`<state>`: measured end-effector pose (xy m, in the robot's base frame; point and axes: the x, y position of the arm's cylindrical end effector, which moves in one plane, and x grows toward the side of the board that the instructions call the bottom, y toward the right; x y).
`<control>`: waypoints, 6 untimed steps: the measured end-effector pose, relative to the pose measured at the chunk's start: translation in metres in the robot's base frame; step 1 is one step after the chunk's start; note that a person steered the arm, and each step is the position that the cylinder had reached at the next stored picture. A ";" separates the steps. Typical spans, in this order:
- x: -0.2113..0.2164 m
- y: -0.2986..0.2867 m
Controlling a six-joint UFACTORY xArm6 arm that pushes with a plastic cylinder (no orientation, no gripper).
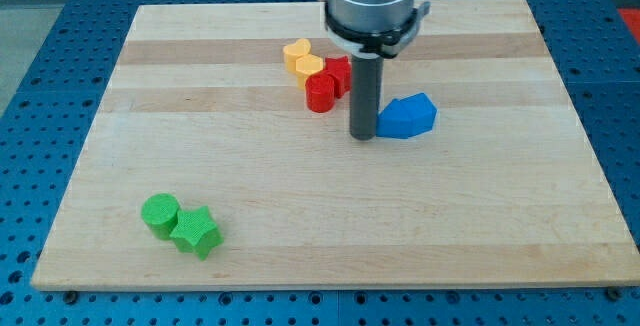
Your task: Move your arm at the center
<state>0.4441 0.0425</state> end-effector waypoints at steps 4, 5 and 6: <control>-0.013 0.064; -0.016 0.065; -0.026 0.066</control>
